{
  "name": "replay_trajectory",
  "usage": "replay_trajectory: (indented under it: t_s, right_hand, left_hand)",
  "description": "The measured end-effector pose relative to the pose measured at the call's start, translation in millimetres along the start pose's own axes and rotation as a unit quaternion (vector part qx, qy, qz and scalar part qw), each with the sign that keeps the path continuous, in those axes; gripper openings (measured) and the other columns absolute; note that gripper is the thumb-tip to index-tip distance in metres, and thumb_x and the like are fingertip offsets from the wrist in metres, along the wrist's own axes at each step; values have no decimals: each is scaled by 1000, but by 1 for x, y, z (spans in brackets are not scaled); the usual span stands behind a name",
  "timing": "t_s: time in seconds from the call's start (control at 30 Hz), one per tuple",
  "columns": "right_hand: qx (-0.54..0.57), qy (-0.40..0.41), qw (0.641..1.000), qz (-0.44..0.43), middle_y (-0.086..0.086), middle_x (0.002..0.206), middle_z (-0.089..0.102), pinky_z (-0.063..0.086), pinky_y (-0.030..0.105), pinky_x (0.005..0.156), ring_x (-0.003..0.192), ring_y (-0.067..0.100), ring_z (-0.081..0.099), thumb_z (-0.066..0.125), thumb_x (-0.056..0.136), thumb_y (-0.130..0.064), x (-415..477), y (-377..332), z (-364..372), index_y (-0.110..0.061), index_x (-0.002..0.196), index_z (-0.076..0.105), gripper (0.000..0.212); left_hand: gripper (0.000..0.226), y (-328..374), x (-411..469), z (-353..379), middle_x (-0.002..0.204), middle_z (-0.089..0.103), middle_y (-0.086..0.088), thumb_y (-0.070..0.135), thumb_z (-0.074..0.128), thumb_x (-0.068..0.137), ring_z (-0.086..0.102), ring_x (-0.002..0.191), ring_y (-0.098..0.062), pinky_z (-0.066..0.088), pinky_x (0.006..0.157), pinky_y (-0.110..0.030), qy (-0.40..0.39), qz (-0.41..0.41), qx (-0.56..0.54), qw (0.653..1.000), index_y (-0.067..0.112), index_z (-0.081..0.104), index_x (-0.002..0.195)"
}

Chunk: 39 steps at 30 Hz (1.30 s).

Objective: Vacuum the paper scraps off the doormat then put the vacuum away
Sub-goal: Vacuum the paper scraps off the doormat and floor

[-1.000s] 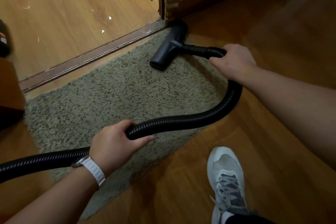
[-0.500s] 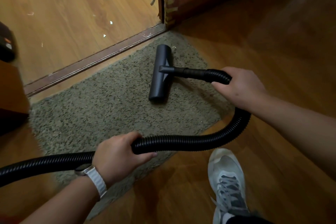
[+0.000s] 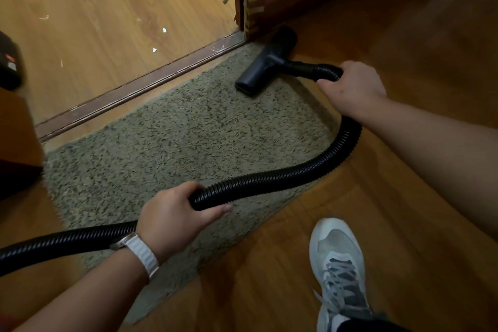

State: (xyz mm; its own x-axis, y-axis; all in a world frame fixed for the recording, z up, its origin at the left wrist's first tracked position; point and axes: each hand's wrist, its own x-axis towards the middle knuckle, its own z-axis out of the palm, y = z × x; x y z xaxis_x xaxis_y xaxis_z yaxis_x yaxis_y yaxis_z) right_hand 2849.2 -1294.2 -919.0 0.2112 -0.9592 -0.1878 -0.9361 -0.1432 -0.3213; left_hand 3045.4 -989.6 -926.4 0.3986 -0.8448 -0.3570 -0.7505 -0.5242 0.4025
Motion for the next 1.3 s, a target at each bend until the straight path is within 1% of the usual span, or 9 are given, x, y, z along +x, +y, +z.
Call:
replay_trajectory:
  t_s: [0.23, 0.37, 0.47, 0.57, 0.67, 0.87, 1.0, 1.17, 1.3]
  right_hand:
    - [-13, -25, 999, -30, 0, 83, 55, 40, 26, 50, 68, 17, 55, 58, 90, -47, 4, -21, 9, -17, 110, 57, 35]
    - [-33, -36, 999, -20, 1, 82, 57, 44, 27, 51, 68, 19, 58, 57, 90, -45, -2, -9, 5, -19, 106, 57, 31]
    - [-52, -40, 998, -20, 1, 79, 56, 40, 26, 48, 65, 18, 56, 56, 92, -43, -14, 3, 2, -19, 101, 55, 26]
    - [-63, -45, 997, -22, 1, 76, 55, 36, 24, 46, 61, 16, 54, 57, 93, -42, -28, 14, -2, -19, 99, 55, 24]
    - [-67, -47, 996, -19, 2, 77, 57, 40, 25, 48, 63, 18, 55, 57, 93, -43, -38, 21, -5, -18, 99, 56, 26]
    - [-33, -30, 999, -6, 4, 79, 58, 41, 28, 50, 65, 19, 56, 57, 93, -44, -46, 38, -10, -16, 101, 60, 30]
    - [-13, -13, 1000, 1, 5, 82, 59, 47, 30, 53, 67, 21, 57, 55, 93, -46, -41, 40, -12, -15, 108, 61, 35]
    - [5, 7, 1000, 26, 3, 79, 57, 39, 26, 49, 64, 18, 54, 56, 92, -47, -34, 43, -20, -15, 106, 60, 35]
    - [4, -10, 1000, 24, 3, 79, 57, 38, 26, 49, 65, 16, 53, 56, 93, -48, -30, 44, -15, -14, 103, 61, 36]
  left_hand:
    - [59, -4, -6, 6, 53, 59, 10, 84, 51, 60, 55, 47, 0, 39, 42, -20, -14, -7, 0, 1000, 33, 62, 87]
    - [60, -2, -6, 6, 53, 58, 9, 85, 50, 60, 54, 47, 0, 34, 42, -19, -13, -7, 7, 1000, 33, 62, 87]
    - [61, -2, -5, 5, 54, 57, 11, 85, 50, 60, 54, 50, 0, 32, 42, -18, -7, 5, 22, 1000, 33, 64, 89]
    - [67, -3, -5, 6, 58, 57, 15, 87, 46, 58, 52, 53, 1, 33, 44, -18, 6, 26, 32, 999, 33, 66, 92]
    - [70, -4, -7, 8, 60, 58, 16, 88, 42, 58, 53, 54, 1, 36, 44, -18, 3, 45, 33, 998, 32, 67, 92]
    - [72, -4, -9, 10, 65, 59, 16, 89, 38, 58, 57, 60, -2, 45, 49, -22, -7, 55, 42, 998, 33, 66, 95]
    - [73, -3, -4, 8, 63, 59, 16, 90, 39, 59, 56, 57, 0, 47, 49, -23, -5, 51, 32, 998, 32, 67, 94]
    - [74, -1, -3, 2, 62, 62, 13, 90, 43, 58, 59, 59, -4, 53, 55, -30, 6, 37, 23, 999, 32, 68, 96]
    - [72, 2, 0, 1, 60, 59, 12, 89, 43, 58, 57, 58, -2, 49, 53, -27, 7, 36, 35, 999, 32, 67, 94]
